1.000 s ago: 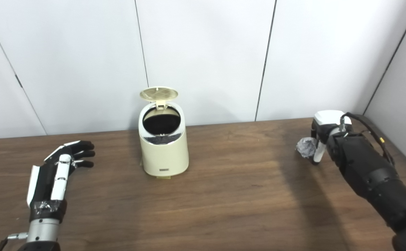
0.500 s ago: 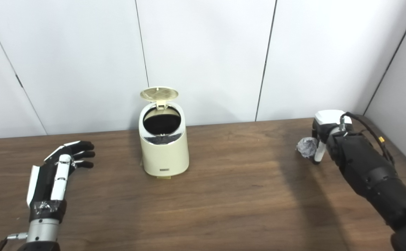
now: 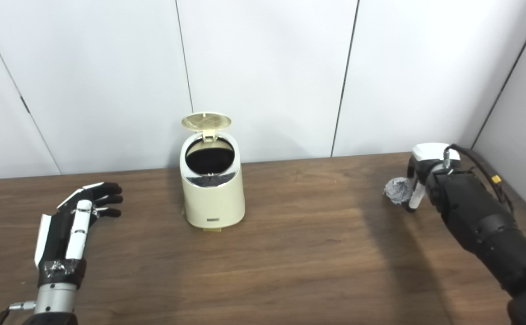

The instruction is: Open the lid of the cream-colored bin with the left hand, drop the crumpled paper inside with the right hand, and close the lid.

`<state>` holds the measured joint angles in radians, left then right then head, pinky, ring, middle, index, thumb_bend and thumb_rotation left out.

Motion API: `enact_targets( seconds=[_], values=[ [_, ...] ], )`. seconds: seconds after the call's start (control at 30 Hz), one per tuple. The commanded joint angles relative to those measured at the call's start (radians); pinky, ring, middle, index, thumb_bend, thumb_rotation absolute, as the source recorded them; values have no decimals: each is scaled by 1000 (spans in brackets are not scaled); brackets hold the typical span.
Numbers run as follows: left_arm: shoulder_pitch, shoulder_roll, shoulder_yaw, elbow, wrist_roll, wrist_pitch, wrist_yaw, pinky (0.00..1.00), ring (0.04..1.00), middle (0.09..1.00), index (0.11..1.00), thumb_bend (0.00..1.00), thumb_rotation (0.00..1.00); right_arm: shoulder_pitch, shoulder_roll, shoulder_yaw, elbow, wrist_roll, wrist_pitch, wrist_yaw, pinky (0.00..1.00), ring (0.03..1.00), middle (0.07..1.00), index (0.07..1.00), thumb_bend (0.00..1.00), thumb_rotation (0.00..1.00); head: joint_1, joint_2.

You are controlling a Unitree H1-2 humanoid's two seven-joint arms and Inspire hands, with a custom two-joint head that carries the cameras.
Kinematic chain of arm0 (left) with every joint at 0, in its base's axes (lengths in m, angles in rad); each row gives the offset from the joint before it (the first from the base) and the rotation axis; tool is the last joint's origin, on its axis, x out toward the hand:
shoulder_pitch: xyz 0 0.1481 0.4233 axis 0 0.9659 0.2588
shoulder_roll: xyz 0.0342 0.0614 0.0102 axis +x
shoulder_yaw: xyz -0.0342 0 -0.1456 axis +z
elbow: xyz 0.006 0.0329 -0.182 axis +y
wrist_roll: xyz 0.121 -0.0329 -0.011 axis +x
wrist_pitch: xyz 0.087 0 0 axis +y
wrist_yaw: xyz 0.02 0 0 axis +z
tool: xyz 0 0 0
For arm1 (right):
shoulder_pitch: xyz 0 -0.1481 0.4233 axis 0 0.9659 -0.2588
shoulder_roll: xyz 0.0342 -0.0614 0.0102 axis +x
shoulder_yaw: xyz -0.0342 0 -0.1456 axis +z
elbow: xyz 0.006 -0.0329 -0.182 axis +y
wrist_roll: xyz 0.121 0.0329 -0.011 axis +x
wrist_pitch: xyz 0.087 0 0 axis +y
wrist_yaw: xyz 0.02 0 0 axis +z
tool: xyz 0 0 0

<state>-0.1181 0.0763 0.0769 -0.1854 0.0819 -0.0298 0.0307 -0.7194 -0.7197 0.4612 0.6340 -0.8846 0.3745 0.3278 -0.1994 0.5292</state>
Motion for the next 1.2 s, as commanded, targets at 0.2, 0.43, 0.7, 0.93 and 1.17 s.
enact_targets(
  seconds=[0.2, 0.43, 0.7, 0.93, 1.17],
  values=[
    [-35, 6, -1, -29, -3, -33, 3, 573, 660, 685, 677, 284, 848, 3, -12, -16, 10, 19, 11, 6, 495, 632, 705, 762, 923, 259, 1, 1],
    [-36, 6, -2, -30, 0, -29, 4, 580, 663, 685, 675, 292, 842, 3, -2, -49, 31, 63, 1, -14, 485, 587, 669, 812, 966, 238, 0, 3],
    [-34, 5, -2, -27, 0, -28, 5, 582, 667, 688, 677, 302, 839, 6, 2, -45, 24, 78, -18, -20, 473, 590, 674, 829, 969, 270, 0, 4],
    [-33, 6, -2, -22, 1, -35, 5, 578, 666, 685, 675, 295, 838, -2, 4, -49, 25, 106, -65, -18, 439, 537, 654, 823, 934, 228, -2, 4],
    [-33, 7, -4, -20, 2, -37, 3, 568, 665, 688, 679, 312, 845, -5, 2, -38, 7, 95, -79, -14, 438, 544, 667, 837, 947, 230, -1, 4]
  ],
)
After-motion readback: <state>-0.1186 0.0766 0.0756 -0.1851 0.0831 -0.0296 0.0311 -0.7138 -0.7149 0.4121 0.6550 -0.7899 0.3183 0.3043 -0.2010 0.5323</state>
